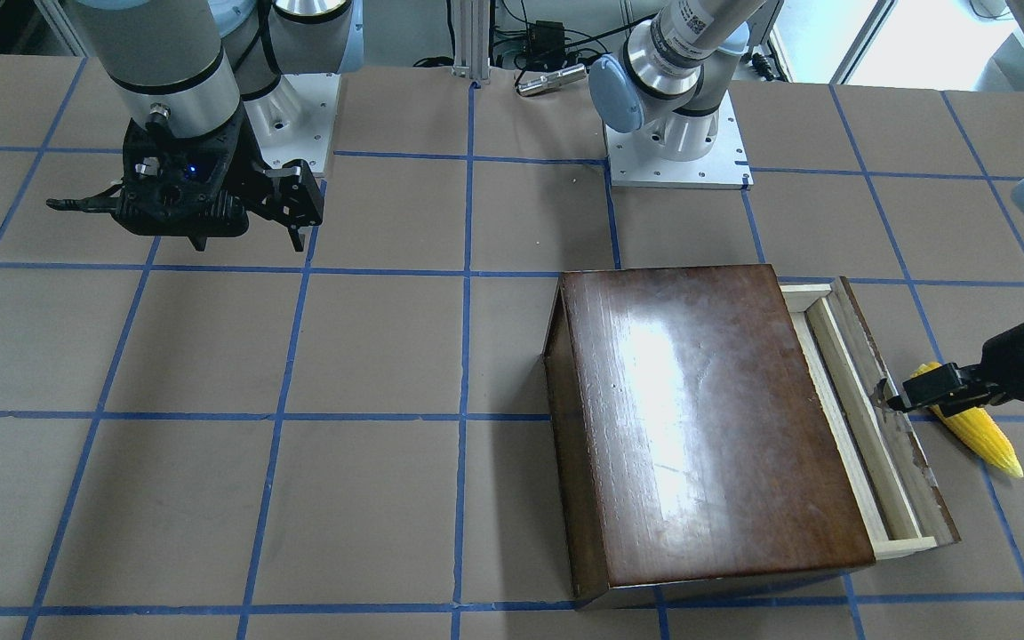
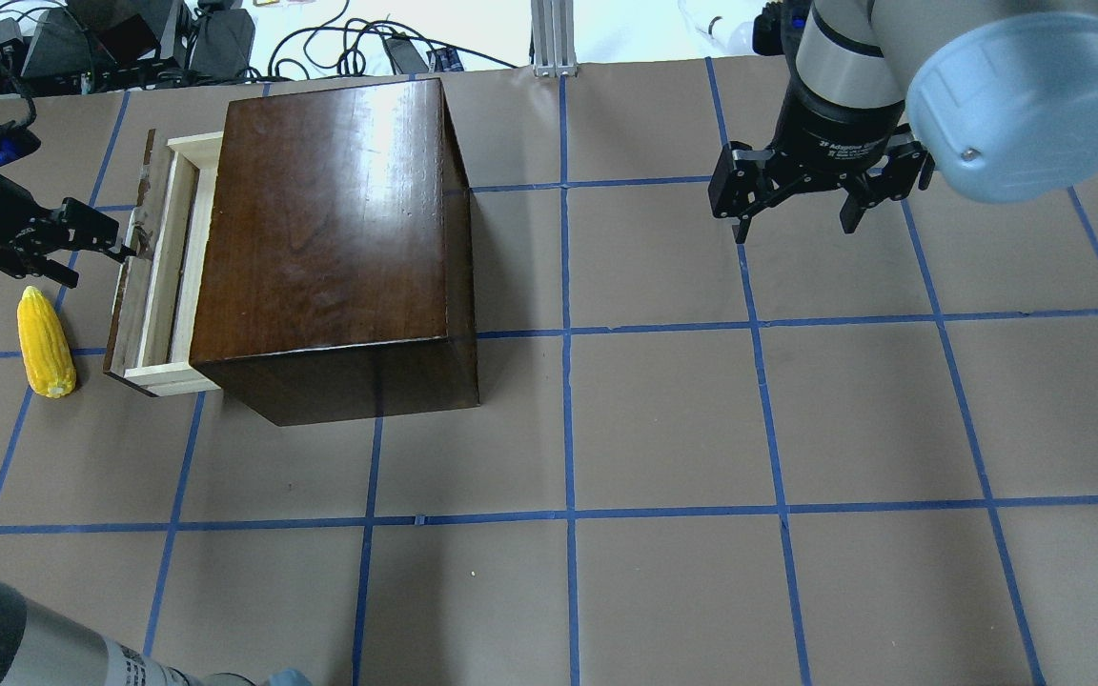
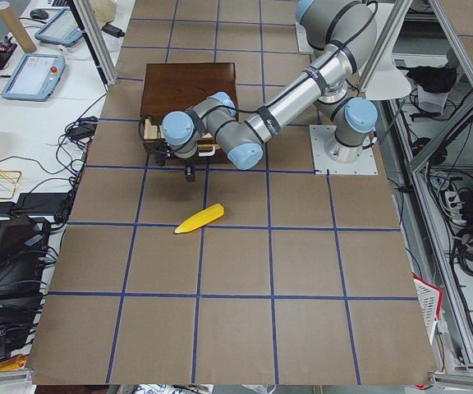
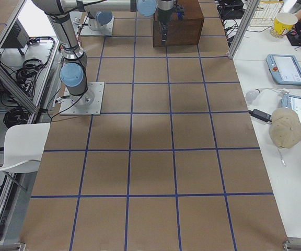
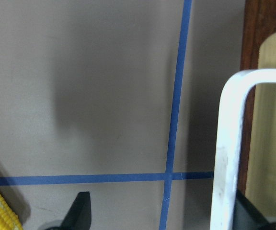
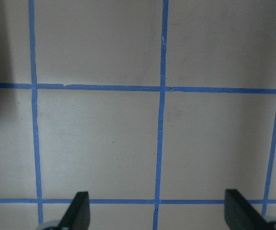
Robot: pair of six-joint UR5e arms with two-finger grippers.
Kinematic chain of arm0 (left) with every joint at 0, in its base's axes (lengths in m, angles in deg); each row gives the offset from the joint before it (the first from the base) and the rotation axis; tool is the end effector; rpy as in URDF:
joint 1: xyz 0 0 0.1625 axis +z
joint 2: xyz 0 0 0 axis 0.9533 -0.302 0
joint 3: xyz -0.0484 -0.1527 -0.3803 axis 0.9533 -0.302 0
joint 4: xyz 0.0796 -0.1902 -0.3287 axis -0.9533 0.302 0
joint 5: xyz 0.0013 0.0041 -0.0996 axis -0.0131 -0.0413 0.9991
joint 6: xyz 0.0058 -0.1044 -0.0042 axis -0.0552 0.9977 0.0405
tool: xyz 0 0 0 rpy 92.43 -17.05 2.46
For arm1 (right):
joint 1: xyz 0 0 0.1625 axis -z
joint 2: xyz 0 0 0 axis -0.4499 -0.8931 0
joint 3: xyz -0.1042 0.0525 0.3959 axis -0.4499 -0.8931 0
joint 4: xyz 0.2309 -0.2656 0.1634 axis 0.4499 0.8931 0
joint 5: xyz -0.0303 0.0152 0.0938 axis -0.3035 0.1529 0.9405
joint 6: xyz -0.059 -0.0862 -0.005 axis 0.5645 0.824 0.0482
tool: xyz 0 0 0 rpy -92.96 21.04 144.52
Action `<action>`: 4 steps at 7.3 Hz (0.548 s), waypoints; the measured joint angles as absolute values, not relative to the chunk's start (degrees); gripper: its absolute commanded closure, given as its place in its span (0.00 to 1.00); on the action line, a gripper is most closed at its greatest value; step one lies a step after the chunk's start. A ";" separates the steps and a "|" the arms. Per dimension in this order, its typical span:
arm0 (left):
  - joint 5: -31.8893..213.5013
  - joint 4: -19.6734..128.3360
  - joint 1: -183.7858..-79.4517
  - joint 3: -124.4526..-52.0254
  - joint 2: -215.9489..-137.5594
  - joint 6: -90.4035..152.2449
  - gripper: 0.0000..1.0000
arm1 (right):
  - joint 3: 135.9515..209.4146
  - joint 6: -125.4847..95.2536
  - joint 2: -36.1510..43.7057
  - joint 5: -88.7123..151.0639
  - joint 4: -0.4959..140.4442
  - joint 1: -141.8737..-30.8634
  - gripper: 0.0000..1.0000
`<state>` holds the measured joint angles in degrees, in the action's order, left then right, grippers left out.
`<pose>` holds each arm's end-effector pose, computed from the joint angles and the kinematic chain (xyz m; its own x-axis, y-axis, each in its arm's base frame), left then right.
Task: Open drawer and put corn inside
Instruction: 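Release the handle and move the left gripper over the yellow corn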
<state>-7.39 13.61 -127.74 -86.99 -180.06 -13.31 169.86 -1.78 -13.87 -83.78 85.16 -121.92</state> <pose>0.2012 -0.5675 0.2875 -0.9575 -0.1046 0.2689 -0.1055 0.9944 0.0113 0.1728 -0.4672 0.4524 -0.9988 -0.0356 0.0344 -0.0352 0.9993 0.0103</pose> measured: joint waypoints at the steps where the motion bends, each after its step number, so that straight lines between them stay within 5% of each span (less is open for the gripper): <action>1: -7.86 13.58 -127.66 -86.47 -179.80 -13.32 0.00 | 169.86 -1.78 -13.87 -83.78 85.16 -121.92 0.00; 4: -15.78 12.74 -127.13 -82.81 -180.87 -13.46 0.00 | 169.86 -1.78 -13.87 -83.78 85.16 -121.92 0.00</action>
